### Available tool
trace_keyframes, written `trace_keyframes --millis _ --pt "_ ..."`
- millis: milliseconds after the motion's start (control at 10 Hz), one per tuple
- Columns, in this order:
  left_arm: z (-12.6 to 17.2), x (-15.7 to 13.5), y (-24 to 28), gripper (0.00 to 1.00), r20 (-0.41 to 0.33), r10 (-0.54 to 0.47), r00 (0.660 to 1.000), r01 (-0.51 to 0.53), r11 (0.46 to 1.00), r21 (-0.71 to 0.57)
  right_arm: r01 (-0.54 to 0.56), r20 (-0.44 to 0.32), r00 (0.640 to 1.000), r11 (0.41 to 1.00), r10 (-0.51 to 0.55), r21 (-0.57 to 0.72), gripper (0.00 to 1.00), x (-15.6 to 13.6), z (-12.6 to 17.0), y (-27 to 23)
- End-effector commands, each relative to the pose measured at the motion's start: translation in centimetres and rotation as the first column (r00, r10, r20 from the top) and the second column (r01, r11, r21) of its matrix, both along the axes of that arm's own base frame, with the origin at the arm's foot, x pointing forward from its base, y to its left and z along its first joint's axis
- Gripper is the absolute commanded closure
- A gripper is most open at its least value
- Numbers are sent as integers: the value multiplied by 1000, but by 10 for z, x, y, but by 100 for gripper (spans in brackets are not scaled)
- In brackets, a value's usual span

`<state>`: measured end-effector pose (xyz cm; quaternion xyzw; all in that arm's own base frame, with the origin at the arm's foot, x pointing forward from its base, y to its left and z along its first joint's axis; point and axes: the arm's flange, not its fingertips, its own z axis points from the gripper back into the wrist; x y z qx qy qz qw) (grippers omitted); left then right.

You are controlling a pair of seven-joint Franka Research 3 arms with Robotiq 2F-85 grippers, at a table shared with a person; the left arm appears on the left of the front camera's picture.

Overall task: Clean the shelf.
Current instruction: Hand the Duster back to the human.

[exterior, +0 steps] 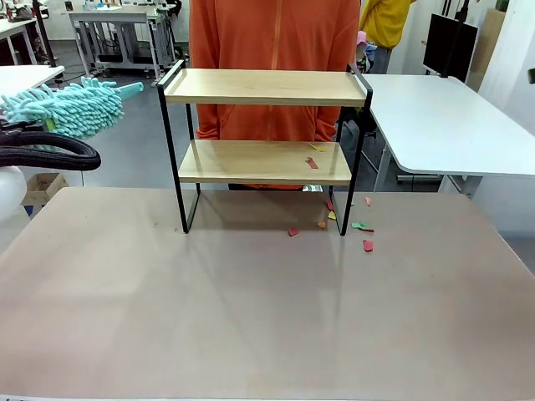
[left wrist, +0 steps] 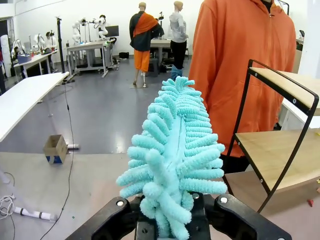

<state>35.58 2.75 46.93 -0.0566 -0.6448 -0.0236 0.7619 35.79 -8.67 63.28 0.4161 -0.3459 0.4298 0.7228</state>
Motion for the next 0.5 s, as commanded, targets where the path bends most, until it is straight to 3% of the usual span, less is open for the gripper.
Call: trace_keyframes --millis 0,400 --pt "4 -1 -1 83 11 0 1000 0 1000 7 -14 15 1000 1000 14 -5 0 0 1 -3" --pt "4 -1 -1 83 11 0 1000 0 1000 7 -14 15 1000 1000 14 -5 0 0 1 -3"
